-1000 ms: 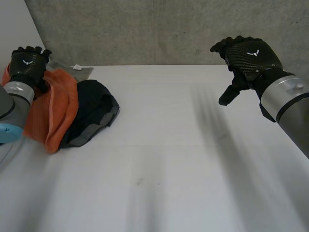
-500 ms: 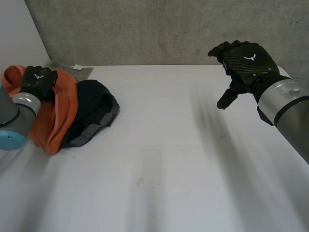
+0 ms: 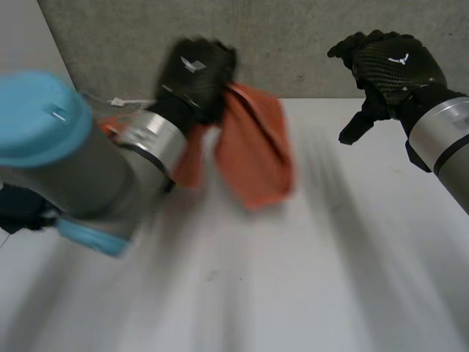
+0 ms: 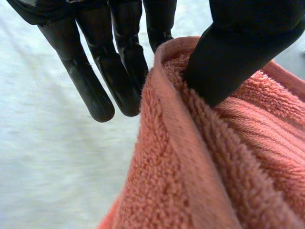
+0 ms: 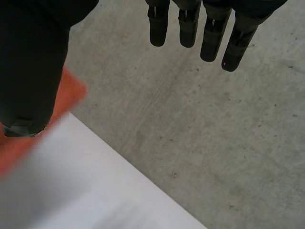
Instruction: Fold the laundry.
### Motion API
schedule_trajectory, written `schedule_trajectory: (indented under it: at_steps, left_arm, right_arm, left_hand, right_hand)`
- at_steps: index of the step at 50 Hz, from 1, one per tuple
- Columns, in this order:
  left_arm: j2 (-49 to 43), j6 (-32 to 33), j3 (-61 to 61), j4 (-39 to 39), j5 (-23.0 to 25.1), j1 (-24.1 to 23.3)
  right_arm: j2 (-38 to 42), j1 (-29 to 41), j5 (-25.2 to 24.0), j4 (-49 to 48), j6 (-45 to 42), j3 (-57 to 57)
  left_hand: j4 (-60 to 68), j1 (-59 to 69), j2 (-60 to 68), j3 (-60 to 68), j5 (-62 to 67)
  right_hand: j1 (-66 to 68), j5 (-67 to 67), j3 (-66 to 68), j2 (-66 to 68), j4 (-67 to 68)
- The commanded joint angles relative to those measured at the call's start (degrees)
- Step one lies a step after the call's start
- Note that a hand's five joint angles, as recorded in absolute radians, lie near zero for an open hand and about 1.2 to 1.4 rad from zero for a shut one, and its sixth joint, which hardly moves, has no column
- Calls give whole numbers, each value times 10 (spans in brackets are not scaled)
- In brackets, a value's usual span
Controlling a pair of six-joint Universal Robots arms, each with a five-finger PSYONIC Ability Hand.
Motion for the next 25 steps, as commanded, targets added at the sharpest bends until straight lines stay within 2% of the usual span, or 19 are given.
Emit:
schedule_trajectory:
  at_steps: [1, 2, 3, 4, 5, 12, 17, 25]
  left_arm:
    - [-91, -73, 20, 4, -20, -98]
    - [-96, -79, 23, 3, -18, -101]
    - [-100, -83, 23, 2, -19, -102]
    - [-104, -85, 23, 2, -19, -102]
    - [-104, -87, 21, 2, -19, -103]
    - [-85, -77, 1, -3, -26, -75]
    - [-20, -38, -59, -5, -19, 36]
    - [9, 4, -114, -7, -14, 128]
  right_arm:
    - [-5, -7, 9, 0, 0, -2]
    - [-5, -8, 11, 0, 0, -2]
    - [-5, -9, 12, -1, 0, -2]
    - [-5, -9, 12, -1, 0, -2]
    - [-5, -9, 11, -1, 0, -2]
    - [5, -9, 5, 1, -4, -2]
    - [12, -2, 1, 7, -36, 0]
    - [55, 16, -1, 81, -126, 13]
  left_hand:
    - [-335, -287, -332, -327, -305]
    - [-542, -494, -539, -534, -512]
    - [-589, -540, -586, -581, -558]
    - [-552, -503, -549, -544, -522]
    - [-589, -540, -586, -581, -558]
    - [-589, -540, -586, -581, -558]
    - [-585, -536, -582, -577, -555]
    - [-577, -528, -573, -568, -546]
  right_hand:
    - [-13, -32, -24, -29, -35]
    - [-13, -32, -24, -29, -35]
    - [-13, -32, -24, -29, -35]
    - [-13, -32, -24, -29, -35]
    - [-13, -32, -24, -29, -35]
    - [-13, -32, -24, -29, -35]
    - [-13, -32, -24, -29, -35]
    - [-13, -32, -24, -29, -35]
